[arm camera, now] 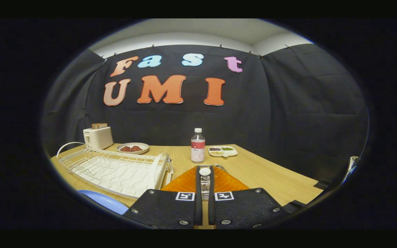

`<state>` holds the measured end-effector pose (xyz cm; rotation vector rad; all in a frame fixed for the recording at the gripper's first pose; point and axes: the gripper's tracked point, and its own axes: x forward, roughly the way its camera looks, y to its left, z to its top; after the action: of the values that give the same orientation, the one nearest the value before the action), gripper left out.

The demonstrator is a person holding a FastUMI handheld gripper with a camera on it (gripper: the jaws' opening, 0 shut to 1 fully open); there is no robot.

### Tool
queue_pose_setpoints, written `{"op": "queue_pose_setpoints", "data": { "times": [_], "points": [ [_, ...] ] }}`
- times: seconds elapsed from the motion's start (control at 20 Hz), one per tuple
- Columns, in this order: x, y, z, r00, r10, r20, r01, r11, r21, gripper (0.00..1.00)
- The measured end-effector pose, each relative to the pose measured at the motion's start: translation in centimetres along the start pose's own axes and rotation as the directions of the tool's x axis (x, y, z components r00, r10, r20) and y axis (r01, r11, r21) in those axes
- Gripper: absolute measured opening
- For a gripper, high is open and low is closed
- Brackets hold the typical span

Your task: Take the plate from the dish rack, then take the spoon from the basket and place it into the plate.

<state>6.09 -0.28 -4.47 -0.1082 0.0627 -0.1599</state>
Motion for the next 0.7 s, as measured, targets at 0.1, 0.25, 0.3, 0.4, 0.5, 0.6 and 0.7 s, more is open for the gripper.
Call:
{"op": "queue_pose_setpoints", "data": {
  "times": [0.1,0.25,0.3,0.4,0.5,0.6,0.7],
  "points": [
    [-1.4,0.0,1.7,0.999,0.003,0.032,-0.002,1.0,-0.003,0.07],
    [-3.8,0.2,3.8,0.998,0.019,0.068,-0.019,1.0,0.004,0.06],
    [-4.4,0.3,4.4,0.997,0.02,0.08,-0.021,1.0,0.003,0.07],
    [-6.1,0.4,5.4,0.995,0.027,0.098,-0.027,1.0,0.001,0.07],
    [-7.8,0.7,6.2,0.993,0.042,0.112,-0.043,0.999,0.01,0.07],
    [-9.3,1.4,6.8,0.991,0.057,0.122,-0.059,0.998,0.015,0.07],
    [-10.7,2.3,7.1,0.989,0.078,0.129,-0.08,0.997,0.012,0.07]
  ]
}}
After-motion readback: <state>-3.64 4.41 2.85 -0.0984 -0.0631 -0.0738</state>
